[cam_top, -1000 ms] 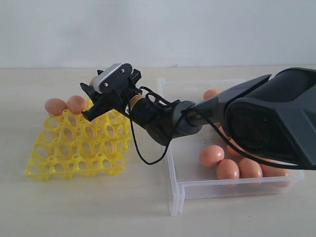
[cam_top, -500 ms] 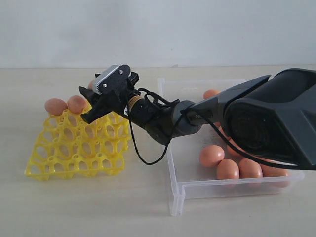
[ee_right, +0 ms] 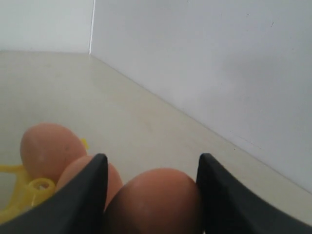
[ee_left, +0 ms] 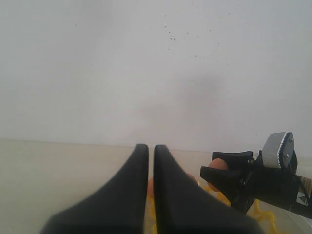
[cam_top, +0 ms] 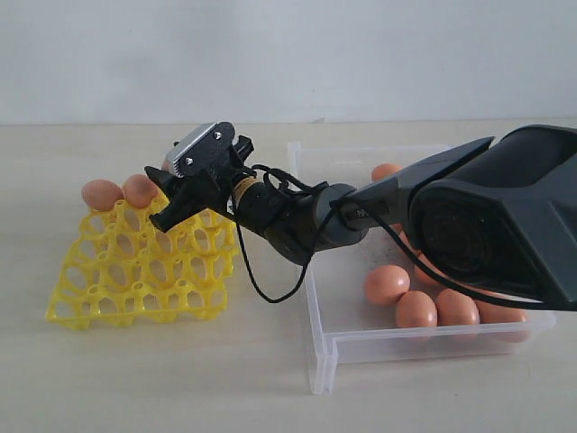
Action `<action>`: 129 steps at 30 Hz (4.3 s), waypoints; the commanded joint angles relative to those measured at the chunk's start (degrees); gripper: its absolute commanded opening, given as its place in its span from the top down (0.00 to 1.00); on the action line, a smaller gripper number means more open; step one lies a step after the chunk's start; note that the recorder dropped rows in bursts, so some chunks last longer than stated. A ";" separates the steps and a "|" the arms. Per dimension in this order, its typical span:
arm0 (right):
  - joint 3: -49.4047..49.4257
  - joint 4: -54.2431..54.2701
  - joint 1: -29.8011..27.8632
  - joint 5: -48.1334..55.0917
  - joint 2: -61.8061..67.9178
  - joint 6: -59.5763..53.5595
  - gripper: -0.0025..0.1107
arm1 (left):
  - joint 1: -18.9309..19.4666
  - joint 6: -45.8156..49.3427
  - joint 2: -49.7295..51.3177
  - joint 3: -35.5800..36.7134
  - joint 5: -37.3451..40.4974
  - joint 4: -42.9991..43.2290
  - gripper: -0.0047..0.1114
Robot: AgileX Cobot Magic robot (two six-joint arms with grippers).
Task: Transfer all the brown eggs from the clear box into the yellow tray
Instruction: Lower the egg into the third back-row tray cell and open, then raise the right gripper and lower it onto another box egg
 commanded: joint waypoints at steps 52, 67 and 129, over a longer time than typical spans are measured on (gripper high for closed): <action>-0.28 0.09 0.52 -1.28 -1.23 2.25 0.47 | -0.29 0.49 -0.10 -0.16 0.22 0.15 0.93; -0.07 -5.07 0.97 37.42 -16.70 9.79 0.98 | -0.29 0.95 -0.10 -0.16 0.22 0.15 0.93; 31.79 23.26 -12.06 88.18 -42.98 -76.60 0.49 | -0.29 1.36 -0.10 -0.16 -3.89 0.85 0.93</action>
